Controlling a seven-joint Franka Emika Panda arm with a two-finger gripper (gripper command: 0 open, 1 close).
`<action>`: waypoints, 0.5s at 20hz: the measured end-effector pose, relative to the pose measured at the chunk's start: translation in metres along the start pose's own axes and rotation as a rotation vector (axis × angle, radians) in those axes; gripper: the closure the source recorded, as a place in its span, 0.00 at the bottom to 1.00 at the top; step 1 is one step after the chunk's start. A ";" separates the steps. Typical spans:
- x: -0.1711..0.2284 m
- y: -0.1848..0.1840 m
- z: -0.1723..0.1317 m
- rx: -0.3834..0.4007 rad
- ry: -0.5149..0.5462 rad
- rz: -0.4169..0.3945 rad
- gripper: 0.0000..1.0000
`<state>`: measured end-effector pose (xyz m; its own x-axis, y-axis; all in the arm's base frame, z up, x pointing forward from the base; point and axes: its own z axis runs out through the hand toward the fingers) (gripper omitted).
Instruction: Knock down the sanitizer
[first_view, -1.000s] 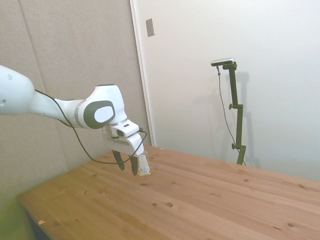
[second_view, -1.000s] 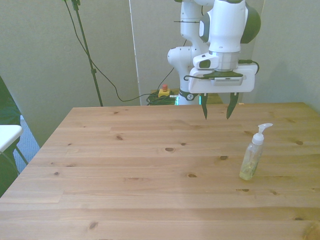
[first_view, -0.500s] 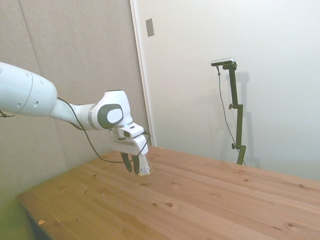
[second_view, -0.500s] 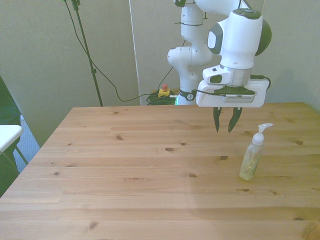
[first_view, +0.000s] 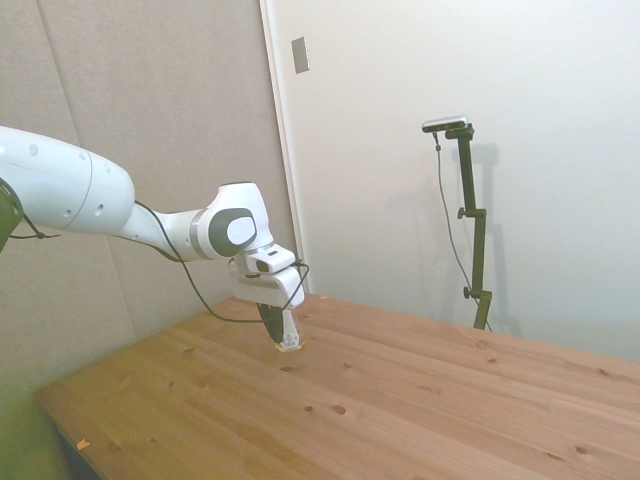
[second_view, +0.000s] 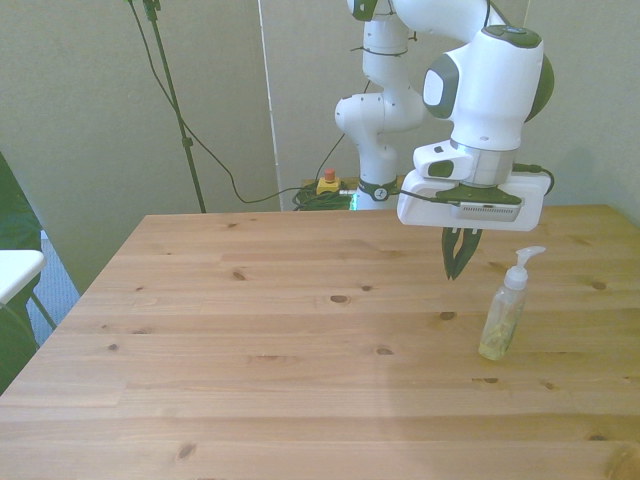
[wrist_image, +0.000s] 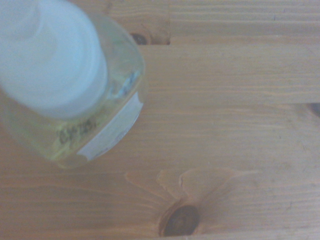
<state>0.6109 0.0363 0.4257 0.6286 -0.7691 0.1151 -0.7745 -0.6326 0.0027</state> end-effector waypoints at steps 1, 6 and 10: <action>0.003 -0.003 0.001 -0.001 0.005 0.003 1.00; 0.012 -0.022 0.002 -0.003 0.026 0.014 1.00; 0.014 -0.041 0.003 -0.011 0.023 0.006 1.00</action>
<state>0.6518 0.0511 0.4238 0.6219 -0.7708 0.1381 -0.7793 -0.6266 0.0123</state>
